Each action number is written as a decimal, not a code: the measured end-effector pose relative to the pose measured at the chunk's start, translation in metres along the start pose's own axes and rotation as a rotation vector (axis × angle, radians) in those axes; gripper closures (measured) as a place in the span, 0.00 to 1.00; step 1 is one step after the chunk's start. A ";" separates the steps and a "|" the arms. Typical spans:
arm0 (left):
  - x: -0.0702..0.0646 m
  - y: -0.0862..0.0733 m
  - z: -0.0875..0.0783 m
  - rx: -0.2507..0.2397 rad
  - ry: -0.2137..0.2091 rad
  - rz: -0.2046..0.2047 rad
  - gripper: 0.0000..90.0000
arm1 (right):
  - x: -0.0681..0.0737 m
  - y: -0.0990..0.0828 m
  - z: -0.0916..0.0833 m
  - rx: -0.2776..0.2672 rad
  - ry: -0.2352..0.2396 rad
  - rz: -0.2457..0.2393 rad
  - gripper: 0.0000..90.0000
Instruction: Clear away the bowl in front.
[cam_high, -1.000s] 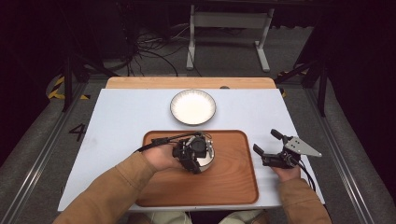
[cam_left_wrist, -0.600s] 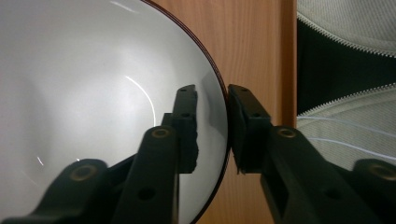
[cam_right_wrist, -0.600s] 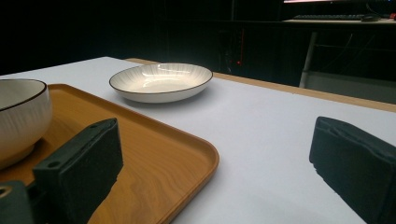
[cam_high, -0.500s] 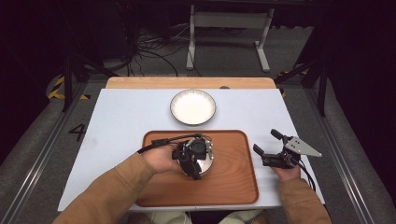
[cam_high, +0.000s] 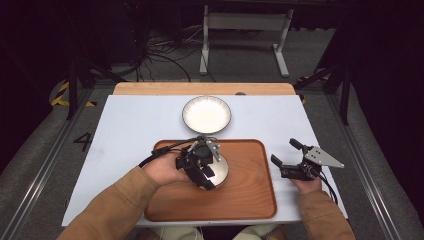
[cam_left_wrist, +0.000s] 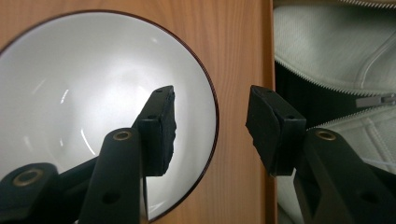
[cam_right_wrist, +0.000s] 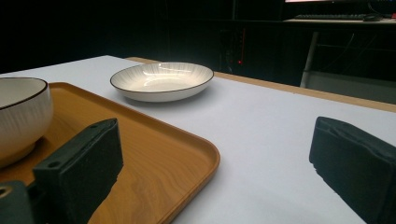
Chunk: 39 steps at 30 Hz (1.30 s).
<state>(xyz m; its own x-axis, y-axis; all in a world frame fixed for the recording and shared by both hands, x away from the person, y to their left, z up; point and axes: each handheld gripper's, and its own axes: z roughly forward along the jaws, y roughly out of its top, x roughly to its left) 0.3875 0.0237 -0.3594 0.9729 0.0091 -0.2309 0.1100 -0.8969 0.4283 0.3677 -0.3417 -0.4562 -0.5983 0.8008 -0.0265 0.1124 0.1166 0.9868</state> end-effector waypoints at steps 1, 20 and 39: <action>-0.001 -0.001 -0.002 -0.010 0.010 -0.005 0.59 | 0.000 0.000 0.000 0.001 0.000 0.000 0.04; -0.020 -0.045 -0.039 -0.233 0.139 -0.073 0.60 | 0.000 0.001 0.002 0.021 0.005 -0.007 0.04; -0.023 -0.108 -0.064 -0.476 0.273 -0.199 0.51 | 0.000 0.001 0.002 0.021 0.006 -0.009 0.03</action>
<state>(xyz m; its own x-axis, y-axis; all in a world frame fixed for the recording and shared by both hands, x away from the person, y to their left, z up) 0.3657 0.1488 -0.3445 0.9345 0.3273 -0.1402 0.3135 -0.5696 0.7598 0.3693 -0.3403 -0.4559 -0.6042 0.7961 -0.0340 0.1236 0.1358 0.9830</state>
